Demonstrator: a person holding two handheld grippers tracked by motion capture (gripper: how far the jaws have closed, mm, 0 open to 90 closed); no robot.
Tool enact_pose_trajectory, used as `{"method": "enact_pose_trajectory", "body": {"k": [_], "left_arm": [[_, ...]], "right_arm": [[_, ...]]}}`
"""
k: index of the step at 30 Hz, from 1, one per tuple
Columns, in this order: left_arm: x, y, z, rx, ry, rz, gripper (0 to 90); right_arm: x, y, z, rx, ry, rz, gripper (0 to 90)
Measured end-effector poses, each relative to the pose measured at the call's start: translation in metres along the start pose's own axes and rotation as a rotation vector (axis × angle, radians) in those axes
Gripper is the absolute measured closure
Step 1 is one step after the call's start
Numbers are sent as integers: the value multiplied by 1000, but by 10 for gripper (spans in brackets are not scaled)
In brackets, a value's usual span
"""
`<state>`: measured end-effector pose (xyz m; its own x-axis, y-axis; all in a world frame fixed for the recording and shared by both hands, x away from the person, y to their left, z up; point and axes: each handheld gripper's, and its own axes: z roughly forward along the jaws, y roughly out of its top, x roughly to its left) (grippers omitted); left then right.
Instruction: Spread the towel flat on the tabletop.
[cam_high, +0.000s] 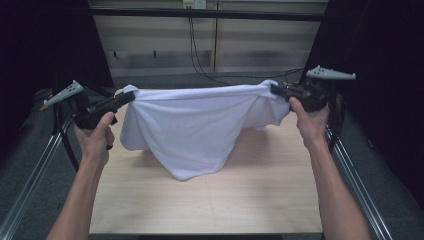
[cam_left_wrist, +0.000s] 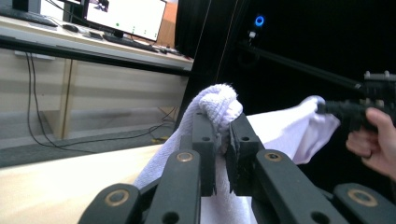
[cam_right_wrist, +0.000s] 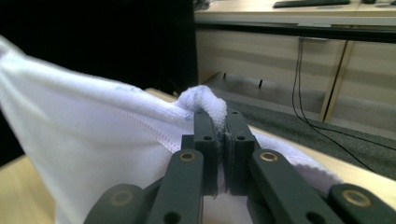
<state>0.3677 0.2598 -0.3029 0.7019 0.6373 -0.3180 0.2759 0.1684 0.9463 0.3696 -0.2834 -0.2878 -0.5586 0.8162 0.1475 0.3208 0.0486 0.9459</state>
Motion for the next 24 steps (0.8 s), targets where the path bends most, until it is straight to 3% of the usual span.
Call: {"method": "enact_pose_trajectory", "body": {"k": [3, 6, 8, 10, 13, 14, 18, 24], "left_arm": [[-3, 21, 8, -16, 13, 23, 839], [-8, 41, 8, -59, 12, 38, 839], [-13, 44, 5, -47, 10, 66, 839], [-16, 36, 2, -5, -3, 103, 839], [-17, 10, -1, 57, -55, 84, 839], [-19, -5, -2, 97, -67, 86, 839], [-20, -55, -9, 188, -100, 51, 839], [-42, -117, -11, 356, -173, 61, 838]], "right_arm": [[-13, 25, 16, 16, -27, 11, 858], [-16, 47, 20, -25, -32, 0, 858], [-14, 58, 15, -96, -8, 3, 859], [-14, 57, 9, -111, 11, -1, 860], [-14, 30, 3, -64, 25, -8, 861], [-15, 19, 2, -49, 31, -3, 862], [-18, -46, -10, 25, 72, 43, 863], [-19, -118, -32, 139, 66, 72, 863]]}}
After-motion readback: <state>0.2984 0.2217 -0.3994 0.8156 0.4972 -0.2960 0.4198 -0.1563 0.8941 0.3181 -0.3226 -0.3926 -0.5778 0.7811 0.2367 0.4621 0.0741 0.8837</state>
